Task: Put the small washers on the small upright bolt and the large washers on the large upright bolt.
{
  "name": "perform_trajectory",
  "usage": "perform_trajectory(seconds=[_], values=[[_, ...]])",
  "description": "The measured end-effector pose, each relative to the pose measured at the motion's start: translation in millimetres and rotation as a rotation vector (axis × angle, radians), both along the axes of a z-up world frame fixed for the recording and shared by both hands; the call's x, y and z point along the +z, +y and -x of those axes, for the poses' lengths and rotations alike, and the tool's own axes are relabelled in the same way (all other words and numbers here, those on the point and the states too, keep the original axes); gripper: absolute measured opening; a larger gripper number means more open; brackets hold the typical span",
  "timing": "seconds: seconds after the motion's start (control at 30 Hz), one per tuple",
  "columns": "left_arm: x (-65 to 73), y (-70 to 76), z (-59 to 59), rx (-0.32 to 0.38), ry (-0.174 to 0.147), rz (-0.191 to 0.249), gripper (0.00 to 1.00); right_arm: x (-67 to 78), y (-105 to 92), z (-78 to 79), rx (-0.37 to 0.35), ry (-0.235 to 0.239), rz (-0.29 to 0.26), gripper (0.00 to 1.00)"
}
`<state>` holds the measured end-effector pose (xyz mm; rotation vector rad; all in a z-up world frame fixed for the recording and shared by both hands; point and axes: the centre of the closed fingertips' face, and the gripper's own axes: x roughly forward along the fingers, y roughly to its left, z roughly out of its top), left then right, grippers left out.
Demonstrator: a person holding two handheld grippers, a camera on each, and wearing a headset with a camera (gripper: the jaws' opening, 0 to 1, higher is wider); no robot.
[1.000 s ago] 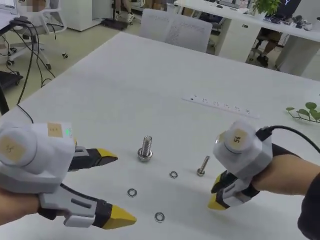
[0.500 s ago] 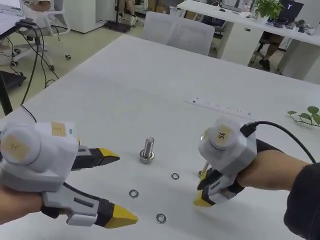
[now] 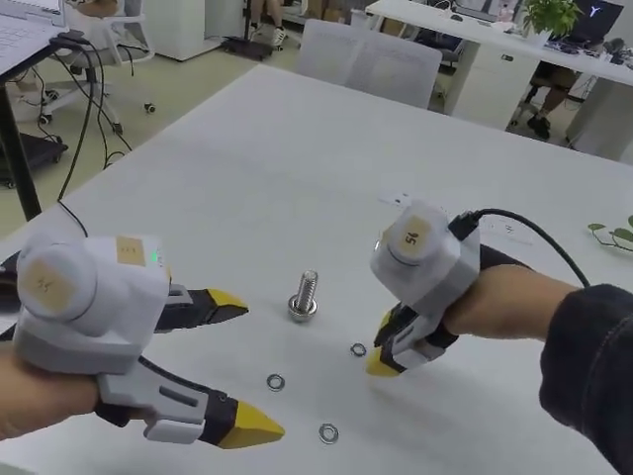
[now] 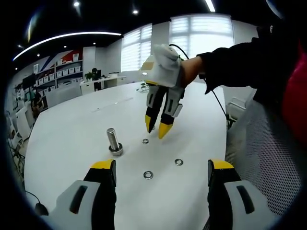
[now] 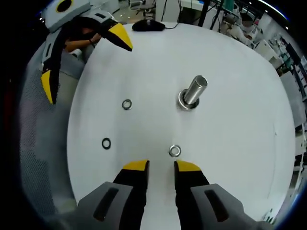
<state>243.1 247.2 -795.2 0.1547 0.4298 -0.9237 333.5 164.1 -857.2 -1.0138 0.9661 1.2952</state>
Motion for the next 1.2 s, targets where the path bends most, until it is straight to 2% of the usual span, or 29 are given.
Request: perform_trajectory(seconds=[0.33, 0.53, 0.87, 1.2], values=[[-0.7, 1.6, -1.0, 0.007, 0.001, 0.003, 0.78, -8.3, 9.0, -12.7, 0.01, 0.01, 0.025, 0.23], [-1.6, 1.5, -1.3, 0.009, 0.006, 0.001, 0.78, -15.3, 6.4, -17.2, 0.003, 0.026, 0.041, 0.23], [-2.7, 0.3, -2.6, 0.012, 0.011, 0.003, 0.77, -20.2, 6.1, -18.1, -0.001, 0.04, 0.045, 0.23], [-2.4, 0.3, -4.6, 0.015, 0.01, 0.006, 0.77, -22.5, 6.3, -20.0, 0.013, 0.034, 0.054, 0.21]])
